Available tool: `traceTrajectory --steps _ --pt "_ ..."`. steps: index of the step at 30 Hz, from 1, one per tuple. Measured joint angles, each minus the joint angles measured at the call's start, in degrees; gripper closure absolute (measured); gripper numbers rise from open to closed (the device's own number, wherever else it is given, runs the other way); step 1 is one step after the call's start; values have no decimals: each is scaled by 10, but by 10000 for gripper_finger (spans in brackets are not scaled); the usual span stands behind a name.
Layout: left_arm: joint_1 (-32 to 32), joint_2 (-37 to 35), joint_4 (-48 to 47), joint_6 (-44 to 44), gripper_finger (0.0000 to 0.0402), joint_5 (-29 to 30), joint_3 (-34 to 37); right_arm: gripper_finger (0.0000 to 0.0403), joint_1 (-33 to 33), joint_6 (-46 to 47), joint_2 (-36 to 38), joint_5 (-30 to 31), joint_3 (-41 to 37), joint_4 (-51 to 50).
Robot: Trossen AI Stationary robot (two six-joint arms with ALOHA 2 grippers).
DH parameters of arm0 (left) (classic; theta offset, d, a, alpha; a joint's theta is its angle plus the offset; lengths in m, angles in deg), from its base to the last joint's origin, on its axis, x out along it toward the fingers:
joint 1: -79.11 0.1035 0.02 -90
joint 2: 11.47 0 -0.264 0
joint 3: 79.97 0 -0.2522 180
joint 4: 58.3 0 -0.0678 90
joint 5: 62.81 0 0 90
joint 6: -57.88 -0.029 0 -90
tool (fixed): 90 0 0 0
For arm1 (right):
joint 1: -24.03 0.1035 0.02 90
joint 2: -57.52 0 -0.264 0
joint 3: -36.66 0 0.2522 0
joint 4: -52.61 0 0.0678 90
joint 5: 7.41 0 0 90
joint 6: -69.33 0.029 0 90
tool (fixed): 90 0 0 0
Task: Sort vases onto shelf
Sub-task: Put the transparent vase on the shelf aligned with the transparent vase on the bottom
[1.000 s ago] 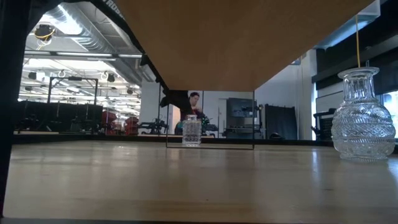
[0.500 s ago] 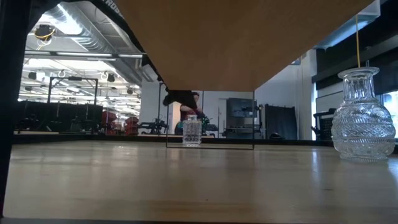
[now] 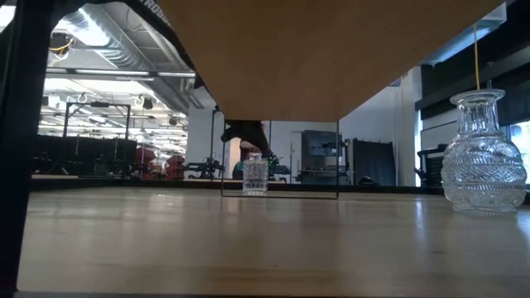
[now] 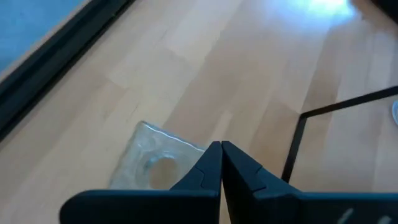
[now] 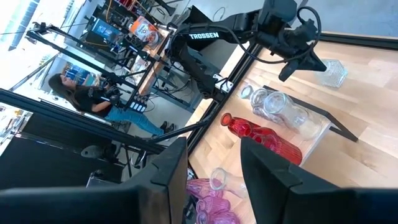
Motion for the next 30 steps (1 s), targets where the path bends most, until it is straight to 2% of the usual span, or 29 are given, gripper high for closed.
traceTrajectory --steps 7,12,18,24,30 --pt "3 0 3 6 401 -4 0 271 0 0 0 0 0 0" --pt "2 0 9 8 401 25 0 272 0 0 0 0 0 0" --pt "2 -5 8 8 401 28 0 271 0 0 0 0 0 0" --pt "5 -25 13 6 401 72 -1 271 0 0 0 0 0 0" --pt "3 -17 -17 -4 402 85 2 271 0 0 0 0 0 0"
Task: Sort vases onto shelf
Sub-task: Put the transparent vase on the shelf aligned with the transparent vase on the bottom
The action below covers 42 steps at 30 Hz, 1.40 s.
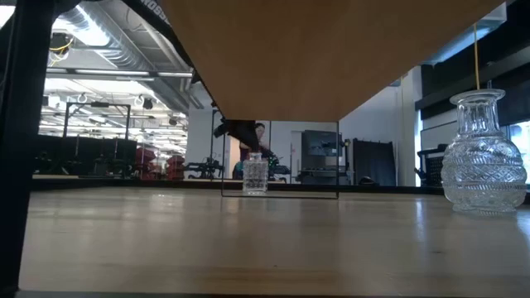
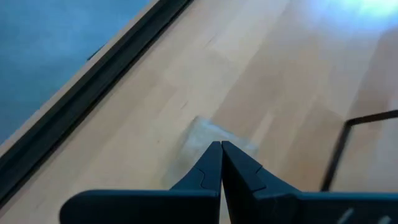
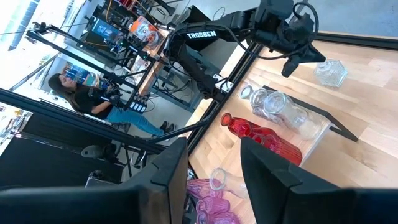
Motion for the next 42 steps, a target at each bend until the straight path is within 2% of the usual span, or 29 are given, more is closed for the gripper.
traceTrajectory --steps 3,11,19,26,42 --pt "-3 0 15 -4 402 22 4 271 0 0 0 0 0 0" --pt "1 0 5 -3 401 31 4 271 0 0 0 0 0 0" --pt "-4 8 -8 -6 401 8 4 271 0 0 0 0 0 0" --pt "-13 21 -17 -21 401 16 2 271 0 0 0 0 0 0" --pt "-12 21 -116 -53 401 18 0 271 0 0 0 0 0 0"
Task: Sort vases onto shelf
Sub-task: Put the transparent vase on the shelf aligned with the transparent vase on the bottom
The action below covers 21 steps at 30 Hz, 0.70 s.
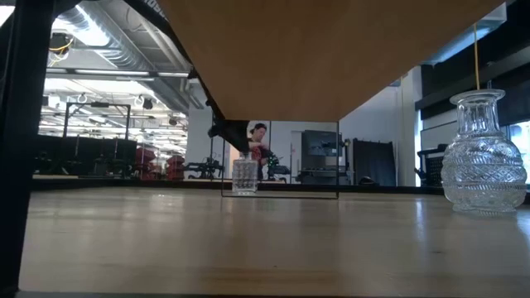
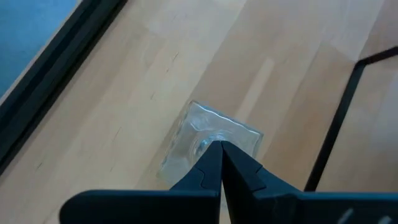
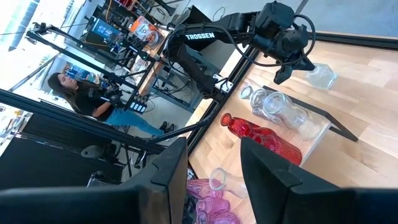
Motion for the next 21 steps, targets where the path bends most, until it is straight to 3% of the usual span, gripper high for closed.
traceTrajectory --steps 10,21 --pt "9 -7 -95 -30 401 20 0 271 0 0 0 0 0 0" --pt "18 1 -123 -41 401 17 12 271 0 0 0 0 0 0"
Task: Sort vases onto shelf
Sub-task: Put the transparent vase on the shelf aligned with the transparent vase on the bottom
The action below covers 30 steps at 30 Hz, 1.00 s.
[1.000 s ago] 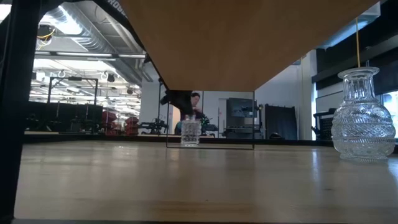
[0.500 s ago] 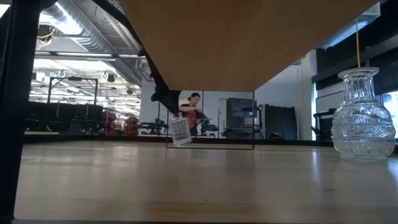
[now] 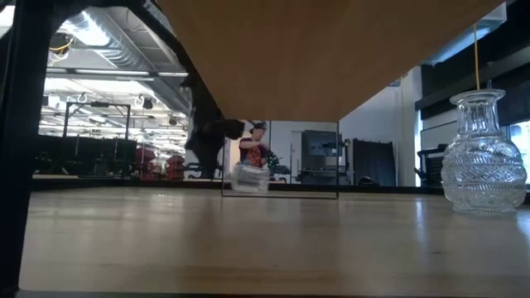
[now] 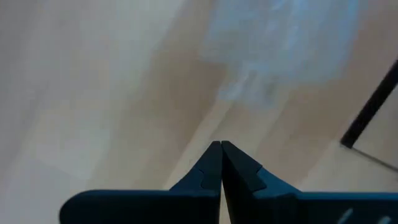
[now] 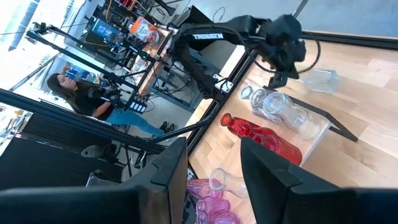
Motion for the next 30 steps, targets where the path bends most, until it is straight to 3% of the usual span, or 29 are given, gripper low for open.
traceTrajectory --steps 9,14,16,19,21,26,30 --pt "1 -10 17 -7 401 23 0 271 0 0 0 0 0 0" --pt "16 -36 22 -59 401 -12 -2 271 0 0 0 0 0 0" --pt "30 -49 10 -96 401 -51 11 271 0 0 0 0 0 0" --pt "66 -84 43 -137 401 -191 78 271 0 0 0 0 0 0" --pt "88 -108 91 -142 401 -249 150 271 0 0 0 0 0 0" --pt "121 -202 286 -167 401 -273 311 271 0 0 0 0 0 0" --pt "105 -255 448 -164 402 -300 394 271 0 0 0 0 0 0"
